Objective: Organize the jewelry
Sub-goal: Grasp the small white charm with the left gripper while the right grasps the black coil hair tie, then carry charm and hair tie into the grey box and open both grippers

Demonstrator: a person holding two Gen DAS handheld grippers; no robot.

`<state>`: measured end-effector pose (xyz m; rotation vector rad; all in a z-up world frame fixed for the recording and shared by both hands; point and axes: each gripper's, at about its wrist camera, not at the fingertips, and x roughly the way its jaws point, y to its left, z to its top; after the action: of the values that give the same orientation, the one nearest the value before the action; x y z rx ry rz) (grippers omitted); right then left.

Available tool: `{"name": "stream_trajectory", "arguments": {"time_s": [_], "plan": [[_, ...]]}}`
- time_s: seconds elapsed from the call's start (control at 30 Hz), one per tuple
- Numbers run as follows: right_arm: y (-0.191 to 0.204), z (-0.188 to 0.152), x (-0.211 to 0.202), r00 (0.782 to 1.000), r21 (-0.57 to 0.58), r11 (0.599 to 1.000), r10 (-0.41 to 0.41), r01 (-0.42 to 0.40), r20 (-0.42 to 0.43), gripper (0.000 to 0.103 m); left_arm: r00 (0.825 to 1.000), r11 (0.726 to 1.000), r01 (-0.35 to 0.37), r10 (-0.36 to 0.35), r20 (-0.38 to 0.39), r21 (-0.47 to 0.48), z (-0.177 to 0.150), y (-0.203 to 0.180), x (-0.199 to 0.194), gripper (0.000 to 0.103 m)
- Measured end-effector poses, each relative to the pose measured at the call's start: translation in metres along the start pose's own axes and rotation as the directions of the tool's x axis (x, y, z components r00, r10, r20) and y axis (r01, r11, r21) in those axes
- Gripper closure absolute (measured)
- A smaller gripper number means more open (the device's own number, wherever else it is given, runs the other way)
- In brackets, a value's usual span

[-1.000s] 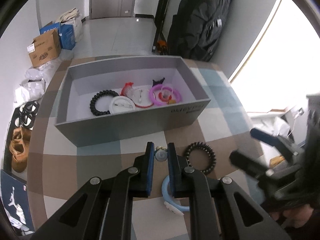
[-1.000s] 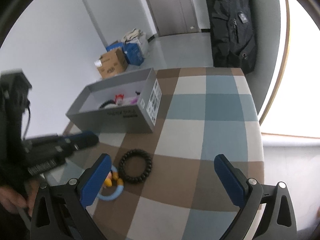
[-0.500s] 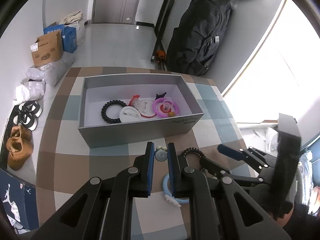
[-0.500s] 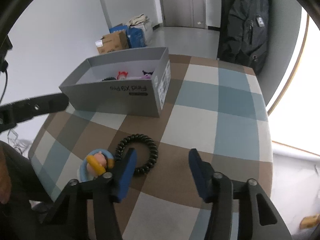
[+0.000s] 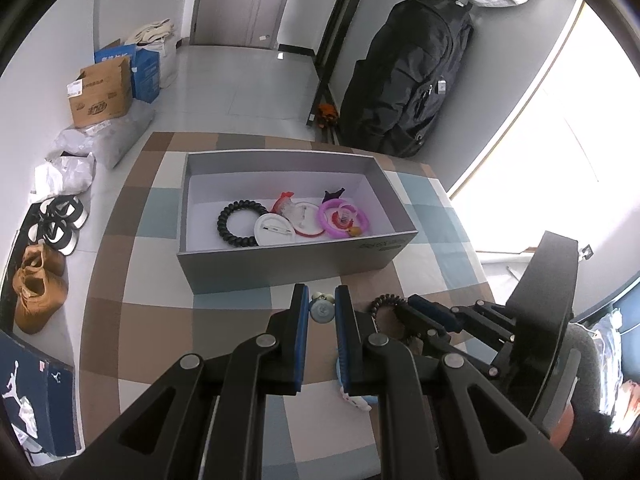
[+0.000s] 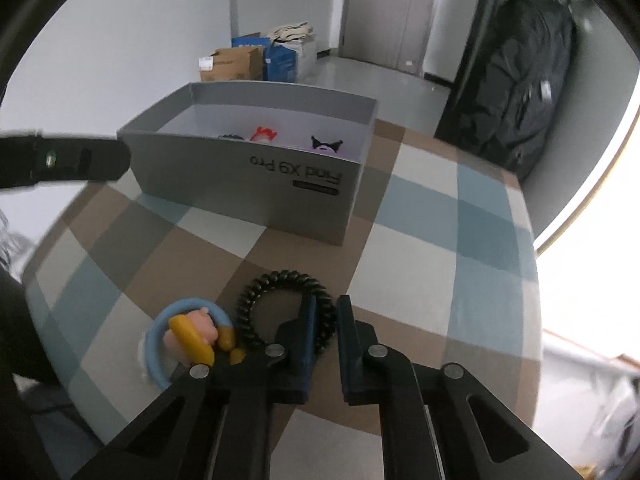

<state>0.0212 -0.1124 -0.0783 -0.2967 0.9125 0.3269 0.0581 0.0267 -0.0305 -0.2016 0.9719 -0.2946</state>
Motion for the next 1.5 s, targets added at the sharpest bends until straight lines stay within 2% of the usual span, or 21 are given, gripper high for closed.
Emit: {"name": "stream_trajectory", "arguments": {"time_s": [0.1,0.33,0.53,0.7,0.83,0.97,1.03,1.13,1.33,1.5], "plan": [[-0.002,0.001,-0.001,1.000,0.008,1.000,0.008,-0.008,0.002,0.094,1.000,1.000,0.000,0.000,0.003,-0.011,0.001,0.003,0.000,0.094],[-0.023,0.005,-0.011,0.998,0.112,0.992,0.047,-0.051,0.039,0.094,1.000,1.000,0.004,-0.004,0.004,-0.027,0.002,0.005,0.001,0.094],[-0.034,0.012,-0.027,0.991,0.173,0.980,0.085,-0.102,0.106,0.094,1.000,0.999,0.011,-0.009,0.026,-0.046,0.004,0.008,-0.002,0.094],[-0.033,0.021,-0.043,0.984,0.149,0.984,0.078,-0.102,0.160,0.094,0.998,0.995,0.034,-0.029,0.053,-0.095,0.009,0.015,-0.003,0.094],[-0.037,0.031,-0.049,0.978,0.164,0.977,0.105,-0.135,0.183,0.094,0.996,0.993,0.041,-0.032,0.087,-0.113,0.015,0.019,-0.006,0.094],[-0.041,0.044,-0.053,0.969,0.173,0.971,0.127,-0.166,0.212,0.094,0.989,0.988,0.090,-0.074,0.125,-0.125,0.021,0.022,-0.008,0.094],[-0.042,0.050,-0.055,0.964,0.169,0.969,0.139,-0.179,0.225,0.094,0.989,0.988,0.083,-0.065,0.133,-0.132,0.024,0.025,-0.007,0.094],[-0.042,0.058,-0.054,0.960,0.165,0.966,0.158,-0.199,0.232,0.094,0.986,0.982,0.108,-0.086,0.145,-0.153,0.030,0.032,-0.004,0.094],[-0.045,0.073,-0.044,0.954,0.169,0.957,0.194,-0.236,0.230,0.094,0.982,0.985,0.102,-0.078,0.171,-0.139,0.042,0.035,0.001,0.094],[-0.045,0.090,-0.032,0.949,0.160,0.954,0.212,-0.253,0.233,0.094,0.986,0.985,0.097,-0.075,0.150,-0.144,0.049,0.038,0.011,0.094]]}}
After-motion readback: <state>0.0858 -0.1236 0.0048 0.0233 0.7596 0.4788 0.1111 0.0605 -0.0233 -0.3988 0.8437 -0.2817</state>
